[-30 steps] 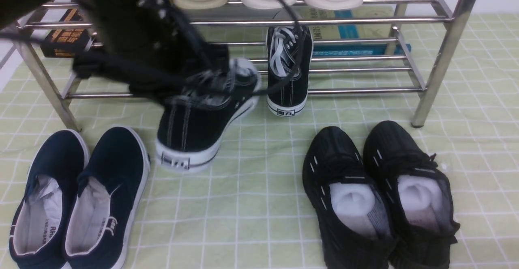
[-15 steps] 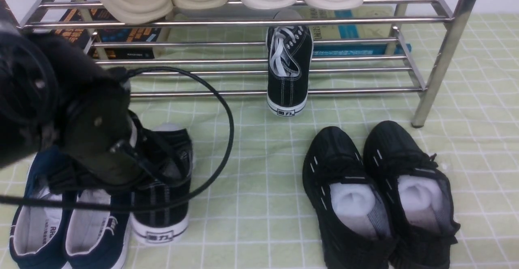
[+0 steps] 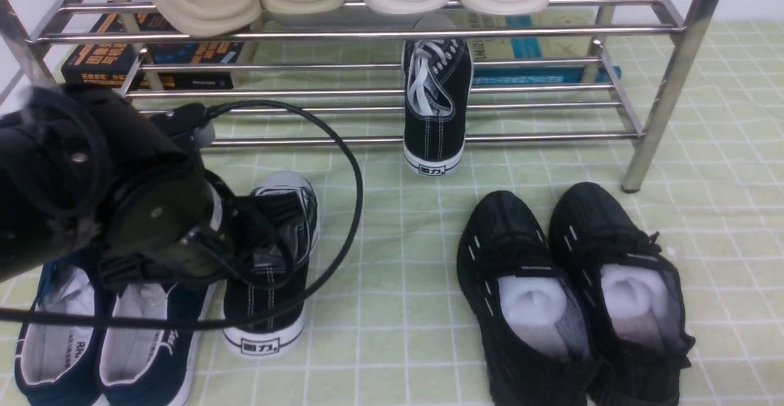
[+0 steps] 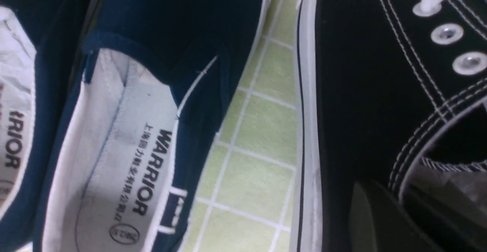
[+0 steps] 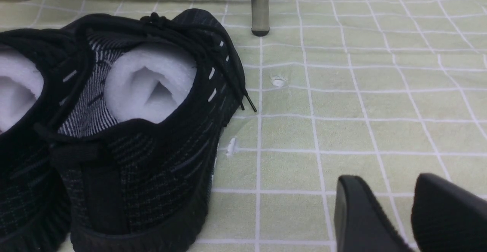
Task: Take the shoes off the shelf with your hand from the green coffee tablecloth.
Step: 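Set the held shoe down on the floor in front of the rack with the left gripper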
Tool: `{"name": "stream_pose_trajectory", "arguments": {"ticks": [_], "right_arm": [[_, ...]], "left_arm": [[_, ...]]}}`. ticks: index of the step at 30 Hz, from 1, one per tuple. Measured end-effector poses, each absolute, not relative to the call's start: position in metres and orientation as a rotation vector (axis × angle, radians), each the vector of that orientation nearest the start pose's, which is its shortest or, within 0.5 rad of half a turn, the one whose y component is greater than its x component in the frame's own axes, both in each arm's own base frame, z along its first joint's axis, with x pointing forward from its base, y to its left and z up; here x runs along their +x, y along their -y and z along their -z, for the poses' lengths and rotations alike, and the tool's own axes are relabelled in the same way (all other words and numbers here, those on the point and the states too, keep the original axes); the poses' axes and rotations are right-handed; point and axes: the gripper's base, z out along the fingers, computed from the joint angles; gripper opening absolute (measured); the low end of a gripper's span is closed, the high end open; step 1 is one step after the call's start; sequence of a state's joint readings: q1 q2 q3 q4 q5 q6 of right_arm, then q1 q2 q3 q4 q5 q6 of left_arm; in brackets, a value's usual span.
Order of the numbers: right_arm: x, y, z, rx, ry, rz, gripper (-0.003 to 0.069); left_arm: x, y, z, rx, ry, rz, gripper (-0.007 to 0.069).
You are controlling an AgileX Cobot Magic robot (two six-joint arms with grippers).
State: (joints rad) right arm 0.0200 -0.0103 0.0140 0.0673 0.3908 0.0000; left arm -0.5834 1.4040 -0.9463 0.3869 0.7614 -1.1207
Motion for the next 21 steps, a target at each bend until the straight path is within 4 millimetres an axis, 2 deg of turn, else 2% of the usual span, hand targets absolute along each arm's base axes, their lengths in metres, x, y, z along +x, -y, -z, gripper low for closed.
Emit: {"name": "stream_pose_trajectory", "arguments": {"ticks": [8, 12, 14, 15, 16, 18, 21], "right_arm": [[0.052, -0.003, -0.174, 0.022, -1.878, -0.081, 0.0237], [0.052, -0.003, -0.174, 0.022, -1.878, -0.081, 0.0237], [0.052, -0.003, -0.174, 0.022, -1.878, -0.081, 0.0237], [0.052, -0.003, -0.174, 0.022, -1.878, -0.081, 0.0237], [0.052, -0.003, -0.174, 0.022, -1.878, -0.081, 0.0237], [0.052, -0.003, -0.174, 0.022, -1.878, -0.081, 0.0237], [0.052, -0.003, -0.174, 0.022, -1.878, -0.081, 0.0237]], "left_arm": [[0.252, 0.138, -0.226, -0.408, -2.675, 0.044, 0.0031], [0.254, 0.139, -0.219, -0.391, -2.705, -0.001, 0.0083], [0.254, 0.139, -0.22, -0.358, -2.712, -0.012, 0.0138], [0.254, 0.139, -0.22, -0.356, -2.715, -0.015, 0.0138], [0.254, 0.139, -0.226, -0.328, -2.716, -0.01, 0.0195], [0.254, 0.14, -0.238, -0.276, -2.714, -0.001, 0.0256], [0.253, 0.14, -0.255, -0.208, -2.694, 0.024, 0.0295]]}}
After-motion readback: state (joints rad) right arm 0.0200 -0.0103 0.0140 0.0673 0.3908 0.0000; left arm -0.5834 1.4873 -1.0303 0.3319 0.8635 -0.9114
